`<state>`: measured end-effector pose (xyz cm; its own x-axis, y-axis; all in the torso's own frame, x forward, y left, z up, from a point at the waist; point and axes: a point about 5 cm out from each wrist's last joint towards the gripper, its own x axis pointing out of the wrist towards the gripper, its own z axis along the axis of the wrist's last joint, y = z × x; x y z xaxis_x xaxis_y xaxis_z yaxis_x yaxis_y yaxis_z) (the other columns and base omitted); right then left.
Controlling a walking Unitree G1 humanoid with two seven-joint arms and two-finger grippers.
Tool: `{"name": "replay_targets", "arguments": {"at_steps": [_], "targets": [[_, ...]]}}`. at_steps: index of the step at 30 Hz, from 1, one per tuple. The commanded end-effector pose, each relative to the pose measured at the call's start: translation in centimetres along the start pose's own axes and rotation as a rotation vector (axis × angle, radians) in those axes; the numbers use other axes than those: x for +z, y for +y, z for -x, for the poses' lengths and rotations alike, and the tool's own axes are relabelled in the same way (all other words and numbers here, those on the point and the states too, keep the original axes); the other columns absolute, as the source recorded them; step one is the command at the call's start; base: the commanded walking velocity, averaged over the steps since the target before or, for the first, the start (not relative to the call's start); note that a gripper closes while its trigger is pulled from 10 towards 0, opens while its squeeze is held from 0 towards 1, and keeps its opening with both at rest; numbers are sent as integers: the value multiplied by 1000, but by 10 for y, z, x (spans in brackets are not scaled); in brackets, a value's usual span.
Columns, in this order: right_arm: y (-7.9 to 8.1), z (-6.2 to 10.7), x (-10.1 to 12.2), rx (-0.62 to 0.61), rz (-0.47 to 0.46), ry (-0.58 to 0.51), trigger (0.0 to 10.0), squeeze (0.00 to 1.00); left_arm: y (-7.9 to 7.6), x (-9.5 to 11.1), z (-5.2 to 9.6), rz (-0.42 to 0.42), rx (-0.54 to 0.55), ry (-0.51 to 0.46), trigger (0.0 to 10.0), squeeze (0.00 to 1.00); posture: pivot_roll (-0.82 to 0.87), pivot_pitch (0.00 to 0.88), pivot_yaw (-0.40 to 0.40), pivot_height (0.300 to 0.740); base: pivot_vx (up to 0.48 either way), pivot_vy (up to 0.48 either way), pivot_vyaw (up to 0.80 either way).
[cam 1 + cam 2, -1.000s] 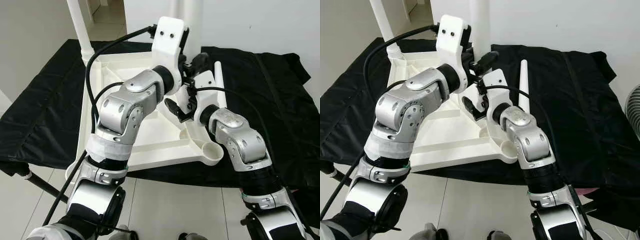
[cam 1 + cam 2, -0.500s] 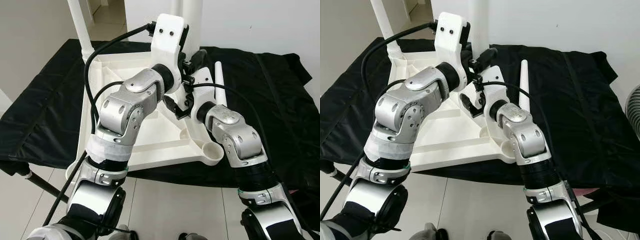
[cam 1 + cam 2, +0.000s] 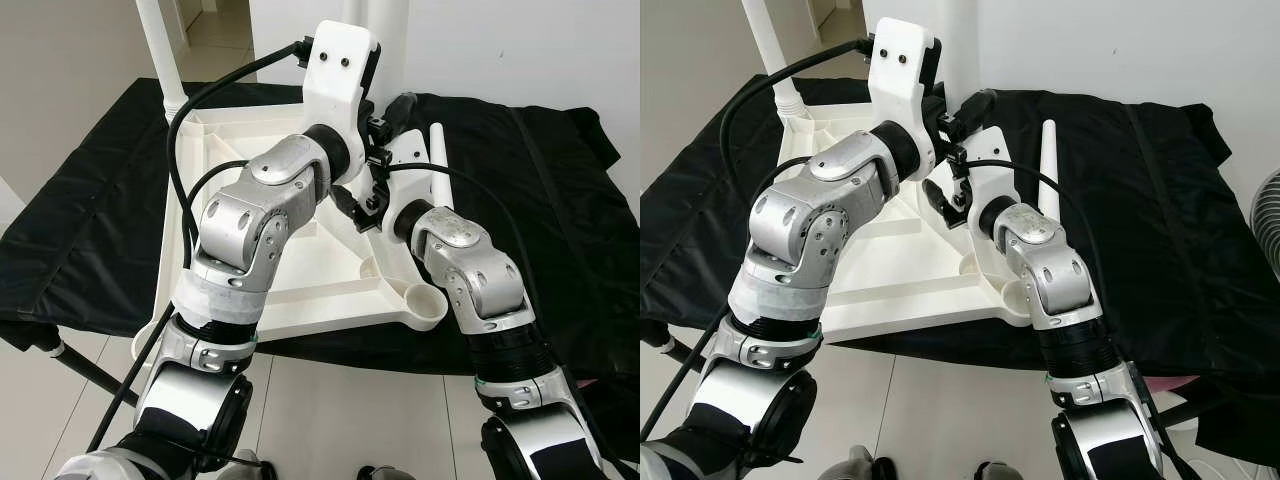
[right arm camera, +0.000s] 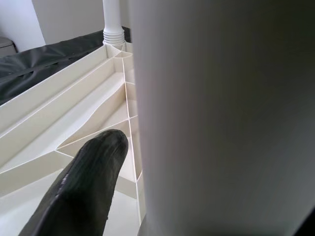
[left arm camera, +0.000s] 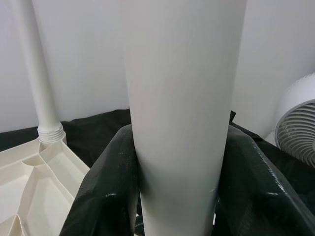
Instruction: Building children table
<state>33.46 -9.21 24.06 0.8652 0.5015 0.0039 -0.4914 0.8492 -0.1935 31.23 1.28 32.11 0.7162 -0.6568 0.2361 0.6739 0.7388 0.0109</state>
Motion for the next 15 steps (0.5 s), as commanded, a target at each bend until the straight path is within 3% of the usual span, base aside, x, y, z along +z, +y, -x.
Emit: {"name": "replay_targets", "arguments": {"at_steps": [1, 2, 10, 11, 13, 14, 15], "targets": [[1, -1, 14, 9, 17, -63, 8000, 0, -4, -7, -1, 7, -17, 27, 10000, 0, -99, 66, 22, 740, 0, 0, 0], [1, -1, 13, 7, 22, -63, 10000, 0, -4, -8, -1, 6, -15, 26, 10000, 0, -98, 66, 24, 740, 0, 0, 0], [1, -1, 7, 9, 42, -52, 10000, 0, 2, -5, 0, 4, 4, 19, 10000, 0, -96, 65, 23, 740, 0, 0, 0], [1, -1, 6, 12, 43, -54, 5255, 0, 2, -5, 0, 5, 3, 19, 10000, 0, -96, 64, 25, 740, 0, 0, 0], [2, -1, 6, 14, 44, -56, 5255, 0, 2, -5, 0, 5, 3, 19, 10000, 0, -96, 64, 25, 740, 0, 0, 0], [2, 0, 6, 23, 47, -64, 0, 0, 1, -6, 0, 6, 1, 21, 10000, 0, -96, 64, 25, 740, 0, 0, 0], [2, 0, 6, 23, 47, -64, 0, 0, 1, -6, 0, 6, 1, 21, 10000, 0, -96, 64, 25, 740, 0, 0, 0]]}}
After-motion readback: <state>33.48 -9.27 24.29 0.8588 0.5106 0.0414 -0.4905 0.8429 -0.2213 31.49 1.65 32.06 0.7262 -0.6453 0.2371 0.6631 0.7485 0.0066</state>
